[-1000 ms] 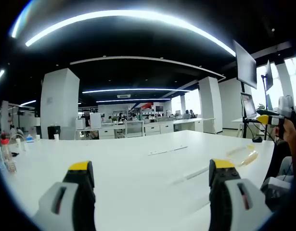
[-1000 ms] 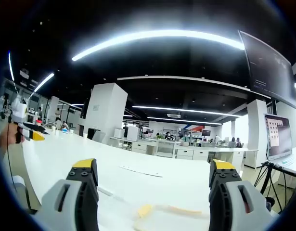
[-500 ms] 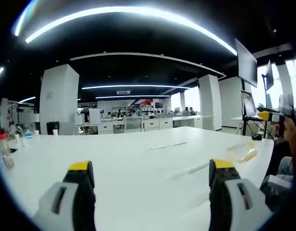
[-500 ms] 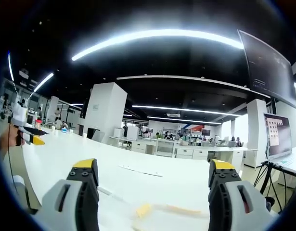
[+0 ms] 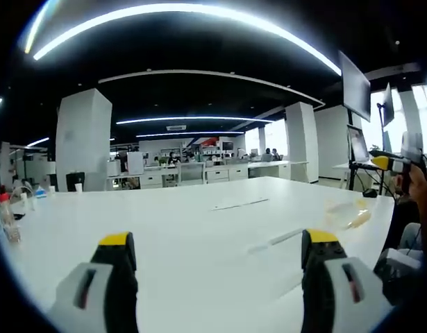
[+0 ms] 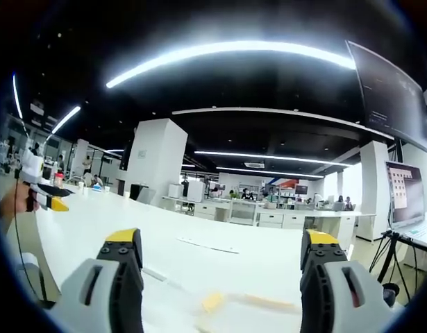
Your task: Snap each plastic latch of the storage box into its locked position after aligning the lid with the box until every specified latch is closed and the lid sits flush.
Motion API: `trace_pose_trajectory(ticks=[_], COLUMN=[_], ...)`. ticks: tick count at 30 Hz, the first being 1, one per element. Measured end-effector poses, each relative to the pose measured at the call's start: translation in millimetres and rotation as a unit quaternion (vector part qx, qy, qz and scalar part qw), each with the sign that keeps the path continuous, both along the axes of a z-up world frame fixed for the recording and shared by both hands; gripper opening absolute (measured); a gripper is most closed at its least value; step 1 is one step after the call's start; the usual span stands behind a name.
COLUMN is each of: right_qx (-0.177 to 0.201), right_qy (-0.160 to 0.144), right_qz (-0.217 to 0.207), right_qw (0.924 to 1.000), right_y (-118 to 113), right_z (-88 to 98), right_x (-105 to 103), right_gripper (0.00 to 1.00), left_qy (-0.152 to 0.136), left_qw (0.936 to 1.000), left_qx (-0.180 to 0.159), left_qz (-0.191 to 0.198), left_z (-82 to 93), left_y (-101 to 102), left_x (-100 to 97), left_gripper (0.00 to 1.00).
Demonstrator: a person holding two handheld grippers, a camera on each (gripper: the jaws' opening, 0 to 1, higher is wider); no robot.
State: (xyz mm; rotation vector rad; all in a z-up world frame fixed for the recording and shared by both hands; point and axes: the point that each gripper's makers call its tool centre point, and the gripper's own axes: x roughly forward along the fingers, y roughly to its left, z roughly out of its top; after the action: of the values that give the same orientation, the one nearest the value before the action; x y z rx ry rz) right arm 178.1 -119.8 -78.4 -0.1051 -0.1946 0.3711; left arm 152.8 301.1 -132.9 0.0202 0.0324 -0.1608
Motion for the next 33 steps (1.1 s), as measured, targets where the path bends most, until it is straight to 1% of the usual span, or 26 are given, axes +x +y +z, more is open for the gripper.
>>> trace_pose_trajectory(ticks=[4,8,11,18,23,26,33], right_qx=[0.000,0.011,0.007,0.010,0.013,0.015,0.022], right_qy=[-0.003,0.004,0.009,0.004,0.006,0.008,0.015], right_qz=[0.000,0.010,0.009,0.007,0.009,0.006,-0.001], right_qw=[1.0000,0.9999,0.9999,0.9999,0.9999,0.9998,0.9996], right_y=[-0.6,-0.7,-1.0,-2.9,-2.2,-3.5,-8.1], right_z=[1.3,-1.7,-4.1,-0.8,-1.0,-1.7,-3.7], right_x=[1.0,4.0,4.4,2.9,2.4,3.3,5.7], right_gripper=[0.95,0.94,0.94,0.94,0.94,0.95,0.98], left_qy=[0.000,0.007,0.007,0.007,0.007,0.005,-0.003], left_qw=[1.0000,0.9999,0.9999,0.9999,0.9998,0.9999,0.9999], left_qx=[0.001,0.000,0.001,0.005,-0.005,-0.007,-0.015], left_qz=[-0.001,-0.008,-0.013,-0.011,-0.020,-0.014,0.006], left_z=[-0.5,-3.0,-2.6,-1.6,-1.3,0.2,6.8], left_y=[0.3,-2.6,-4.9,-4.1,-6.5,-4.4,7.3], left_x=[1.1,1.9,1.5,0.2,-0.5,-1.2,-4.9], left_gripper=[0.99,0.99,0.99,0.99,0.99,0.99,0.99])
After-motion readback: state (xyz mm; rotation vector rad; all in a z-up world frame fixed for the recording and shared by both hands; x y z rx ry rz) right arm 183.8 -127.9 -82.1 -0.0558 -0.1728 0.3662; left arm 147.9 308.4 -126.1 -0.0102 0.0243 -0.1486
